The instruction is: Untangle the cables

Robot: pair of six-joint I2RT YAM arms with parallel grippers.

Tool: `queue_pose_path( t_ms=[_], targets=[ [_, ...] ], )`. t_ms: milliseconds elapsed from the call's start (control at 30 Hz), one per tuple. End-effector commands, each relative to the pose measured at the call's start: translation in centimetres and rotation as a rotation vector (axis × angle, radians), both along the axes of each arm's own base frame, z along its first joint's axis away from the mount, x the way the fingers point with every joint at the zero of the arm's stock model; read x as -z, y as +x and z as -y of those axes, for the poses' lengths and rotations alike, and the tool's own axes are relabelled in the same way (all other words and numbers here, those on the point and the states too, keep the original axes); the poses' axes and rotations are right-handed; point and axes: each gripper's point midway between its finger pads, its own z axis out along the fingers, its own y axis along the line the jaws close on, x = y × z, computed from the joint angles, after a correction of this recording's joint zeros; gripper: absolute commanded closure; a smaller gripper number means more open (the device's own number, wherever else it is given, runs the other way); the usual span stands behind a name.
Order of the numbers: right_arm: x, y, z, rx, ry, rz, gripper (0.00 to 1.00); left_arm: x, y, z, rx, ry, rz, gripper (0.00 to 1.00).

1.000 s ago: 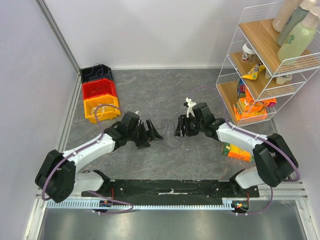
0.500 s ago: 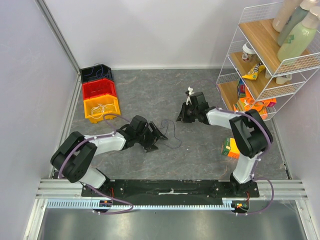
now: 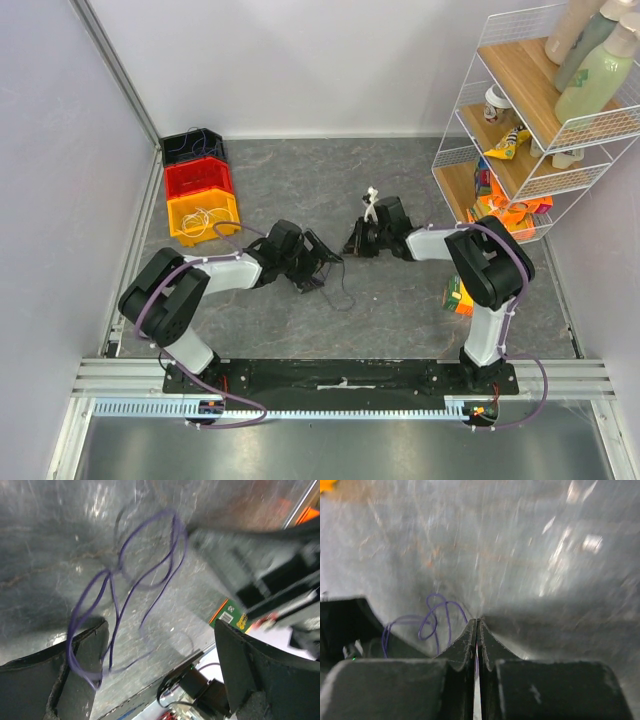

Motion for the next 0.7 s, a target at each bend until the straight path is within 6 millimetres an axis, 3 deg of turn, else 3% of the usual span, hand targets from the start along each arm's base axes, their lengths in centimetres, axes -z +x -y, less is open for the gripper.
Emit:
queue_pose_path(
  t_ms=[0,100,200,400,500,600,633,667],
  targets=[
    [-1.7,-4.1,-1.8,-0.049,0.168,-0.057,0.93,1.5,2.2,-1.3,-0.107,0.086,-0.024,0.07],
    [-2.0,-5.9,-2.0,-0.059,0.236,-0.067,0.94,2.3,2.6,-1.7,-0.113,0.129,-0.035,0.10],
    [-2.9,-5.7,-0.9,-0.026,0.237,-0.015,0.94,3.2,2.3,-2.3,-0.093,0.188,-0.048,0.14],
    [-3.7,-5.5,-0.9,-0.007,0.262,0.004,0.95,5.2,1.9,-4.0,-0.038,0.419,-0.017,0.21],
    [-3.9,-5.7,-0.9,-0.008,0.281,0.004,0.95,6.3,1.9,-5.1,-0.035,0.484,-0.007,0.33],
    [-3.7,-6.2,-0.3,-0.002,0.256,0.006,0.95,6.9,2.2,-5.6,-0.015,0.532,0.017,0.55],
    [-3.6,-6.3,0.0,0.003,0.238,0.010,0.95,7.0,2.4,-5.9,-0.007,0.550,0.030,0.69],
    [-3.5,-6.3,0.3,0.012,0.222,0.019,0.95,7.0,2.5,-6.0,0.004,0.562,0.042,0.89]
  ],
)
